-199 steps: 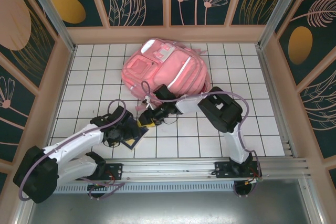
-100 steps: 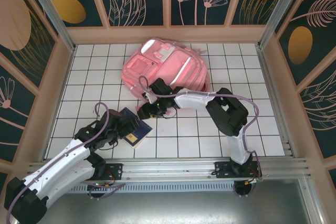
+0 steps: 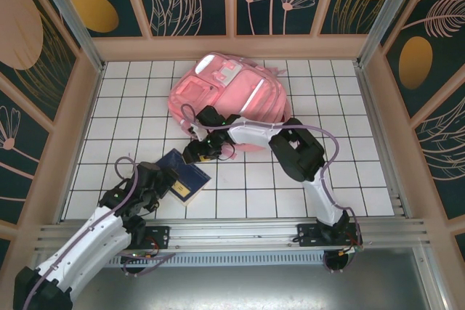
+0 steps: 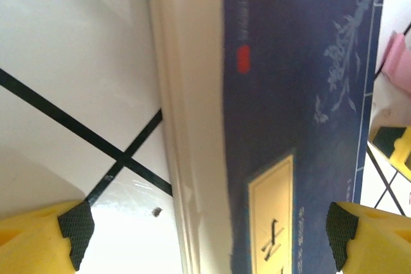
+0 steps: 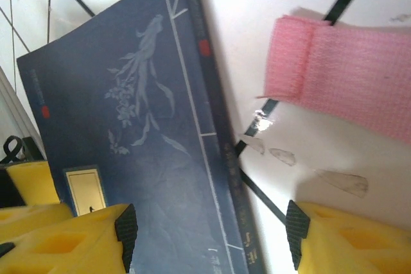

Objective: Pack the student bag

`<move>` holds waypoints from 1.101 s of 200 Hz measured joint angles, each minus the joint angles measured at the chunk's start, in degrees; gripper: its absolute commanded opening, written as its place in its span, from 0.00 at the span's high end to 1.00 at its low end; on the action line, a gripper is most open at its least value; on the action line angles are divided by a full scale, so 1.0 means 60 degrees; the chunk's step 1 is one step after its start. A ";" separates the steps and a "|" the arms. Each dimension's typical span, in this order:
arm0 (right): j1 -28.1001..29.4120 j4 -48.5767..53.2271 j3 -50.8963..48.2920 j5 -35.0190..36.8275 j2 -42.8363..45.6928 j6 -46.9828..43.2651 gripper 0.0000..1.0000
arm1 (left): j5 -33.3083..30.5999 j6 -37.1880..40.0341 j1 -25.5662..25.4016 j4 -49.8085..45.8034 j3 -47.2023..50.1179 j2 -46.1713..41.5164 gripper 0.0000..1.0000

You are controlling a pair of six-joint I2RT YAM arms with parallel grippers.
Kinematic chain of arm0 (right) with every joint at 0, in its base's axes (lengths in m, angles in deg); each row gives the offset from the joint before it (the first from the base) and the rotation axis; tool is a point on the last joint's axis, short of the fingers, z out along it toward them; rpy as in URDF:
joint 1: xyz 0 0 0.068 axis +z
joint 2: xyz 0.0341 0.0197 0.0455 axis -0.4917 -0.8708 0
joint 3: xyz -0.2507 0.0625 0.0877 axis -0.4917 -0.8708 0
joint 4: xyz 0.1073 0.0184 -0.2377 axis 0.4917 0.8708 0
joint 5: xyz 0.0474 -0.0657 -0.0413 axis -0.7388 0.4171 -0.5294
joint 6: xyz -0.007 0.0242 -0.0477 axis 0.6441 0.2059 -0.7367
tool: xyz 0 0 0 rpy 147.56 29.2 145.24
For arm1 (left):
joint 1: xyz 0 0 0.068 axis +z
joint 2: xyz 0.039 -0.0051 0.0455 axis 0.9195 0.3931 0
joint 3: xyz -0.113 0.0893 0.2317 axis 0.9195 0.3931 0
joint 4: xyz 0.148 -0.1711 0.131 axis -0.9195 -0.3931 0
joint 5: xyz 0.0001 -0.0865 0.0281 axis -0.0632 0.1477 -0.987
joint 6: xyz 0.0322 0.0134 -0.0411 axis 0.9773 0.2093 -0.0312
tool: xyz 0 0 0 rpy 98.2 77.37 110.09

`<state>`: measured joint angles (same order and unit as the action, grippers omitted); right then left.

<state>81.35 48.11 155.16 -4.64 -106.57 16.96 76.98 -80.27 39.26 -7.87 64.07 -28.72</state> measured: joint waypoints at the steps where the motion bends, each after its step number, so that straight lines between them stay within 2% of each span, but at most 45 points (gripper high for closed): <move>1: 0.0004 0.0011 0.0007 0.0007 0.0000 0.0000 0.35 | 0.0004 -0.0004 0.0004 0.0011 0.0000 -0.0004 0.05; 46: 0.0244 0.0295 0.0408 0.0051 -0.0310 -0.0131 0.35 | 0.0055 -0.0095 0.0120 0.0535 0.0091 0.0331 0.07; 85: 0.0291 -0.0098 0.0404 -0.0951 -0.0474 0.0189 0.35 | 0.0106 0.0044 0.0157 0.0597 0.0025 0.0627 0.09; 106: 0.0237 -0.1162 -0.0219 -0.1945 -0.0382 0.0892 0.36 | 0.0131 0.0055 0.0175 0.0594 0.0040 0.0627 0.10; 135: -0.0153 -0.3322 -0.1734 -0.3330 0.0007 0.2634 0.37 | 0.0142 0.0087 0.0182 0.0583 0.0135 0.0430 0.14; 169: -0.0168 -0.5162 -0.2699 -0.4328 0.0255 0.4430 0.38 | 0.0157 0.0131 0.0193 0.0769 0.0328 0.0098 0.21; 186: -0.0073 -0.5533 -0.2750 -0.4481 0.0306 0.4754 0.40 | 0.0200 0.0237 0.0197 0.0885 0.0390 0.0022 0.25; 220: 0.0040 -0.4018 -0.2240 -0.3428 0.0433 0.3716 0.41 | 0.0240 0.0379 0.0197 0.1104 0.0441 0.0011 0.34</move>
<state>81.59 24.00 141.72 -25.20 -103.97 39.26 78.42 -78.00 40.44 -1.25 66.71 -28.66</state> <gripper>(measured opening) 0.592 0.696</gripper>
